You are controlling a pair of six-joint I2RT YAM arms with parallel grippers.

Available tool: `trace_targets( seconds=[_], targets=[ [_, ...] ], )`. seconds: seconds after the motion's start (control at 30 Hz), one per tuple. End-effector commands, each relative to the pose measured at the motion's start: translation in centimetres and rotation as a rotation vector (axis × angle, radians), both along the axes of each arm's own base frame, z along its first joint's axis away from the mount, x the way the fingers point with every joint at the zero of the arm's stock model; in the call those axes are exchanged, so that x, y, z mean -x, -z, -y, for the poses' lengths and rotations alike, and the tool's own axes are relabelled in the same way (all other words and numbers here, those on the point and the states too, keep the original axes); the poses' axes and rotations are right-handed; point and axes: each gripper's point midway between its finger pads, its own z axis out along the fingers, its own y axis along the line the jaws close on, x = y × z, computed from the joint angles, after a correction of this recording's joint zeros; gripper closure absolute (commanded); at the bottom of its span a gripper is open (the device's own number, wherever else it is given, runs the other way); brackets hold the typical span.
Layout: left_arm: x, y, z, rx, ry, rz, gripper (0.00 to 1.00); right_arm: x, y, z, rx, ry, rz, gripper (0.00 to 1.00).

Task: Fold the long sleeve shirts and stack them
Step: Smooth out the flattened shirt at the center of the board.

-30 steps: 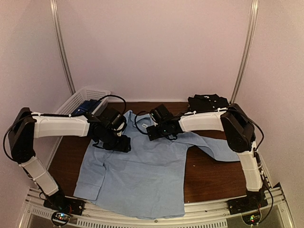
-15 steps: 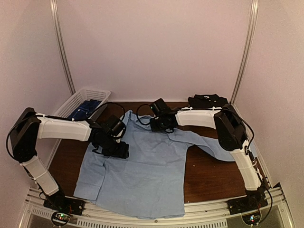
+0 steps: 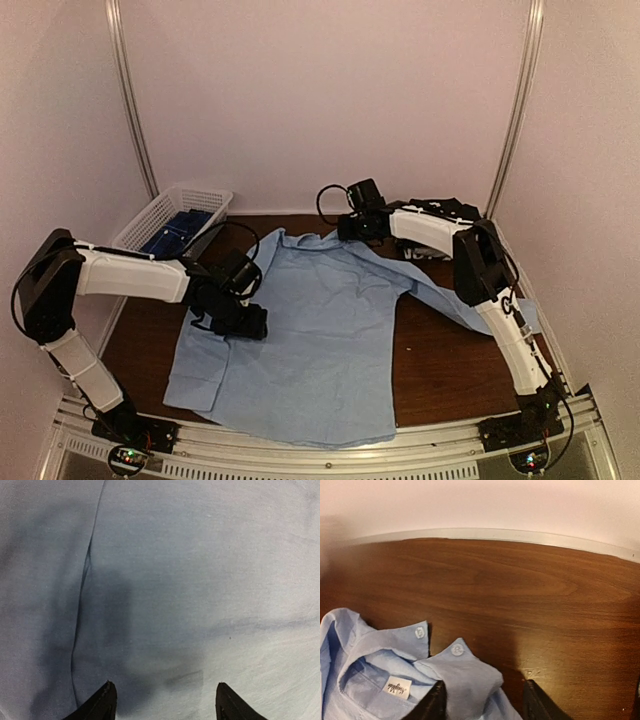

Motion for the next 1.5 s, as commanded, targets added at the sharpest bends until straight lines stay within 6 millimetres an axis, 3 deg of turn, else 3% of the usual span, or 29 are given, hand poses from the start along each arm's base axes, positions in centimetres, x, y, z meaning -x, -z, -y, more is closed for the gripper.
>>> trace_targets(
  seconds=[0.0, 0.1, 0.3, 0.4, 0.53, 0.67, 0.83, 0.97, 1.13, 1.47],
  targets=[
    [-0.3, -1.1, 0.3, 0.033, -0.016, 0.04, 0.31, -0.8, -3.2, 0.3, -0.03, -0.042, 0.036, 0.35],
    [-0.4, -1.0, 0.3, 0.03, -0.017, 0.039, 0.31, -0.4, -5.4, 0.5, -0.025, -0.056, 0.056, 0.26],
    [-0.6, -1.0, 0.4, 0.033, -0.022, 0.043, 0.31, 3.2, -8.9, -0.8, -0.024, -0.127, 0.081, 0.27],
    [-0.7, -1.3, 0.6, 0.041, -0.021, 0.046, 0.31, 6.1, -8.7, -2.4, 0.005, -0.179, 0.072, 0.31],
    [-0.8, -1.5, 1.1, 0.056, -0.013, 0.048, 0.31, 9.9, -7.1, -4.6, -0.003, -0.251, 0.046, 0.4],
    [-0.8, -1.7, 2.1, 0.07, 0.015, 0.052, 0.31, 11.2, -4.2, -6.0, -0.011, -0.288, -0.003, 0.5],
    [-0.1, -0.7, 3.5, 0.052, 0.053, 0.031, 0.31, 10.3, -1.0, -7.8, -0.024, -0.332, -0.04, 0.68],
    [1.0, 0.0, 3.7, 0.04, 0.068, 0.011, 0.31, 9.0, 1.7, -8.5, -0.015, -0.334, -0.077, 0.71],
    [2.8, 0.8, 2.9, 0.018, 0.084, -0.027, 0.31, 5.6, 3.5, -7.0, -0.037, -0.265, -0.075, 0.68],
    [6.3, 2.1, 0.5, -0.032, 0.09, -0.095, 0.3, -1.9, 3.0, -3.6, -0.246, -0.119, 0.009, 0.53]
  ],
)
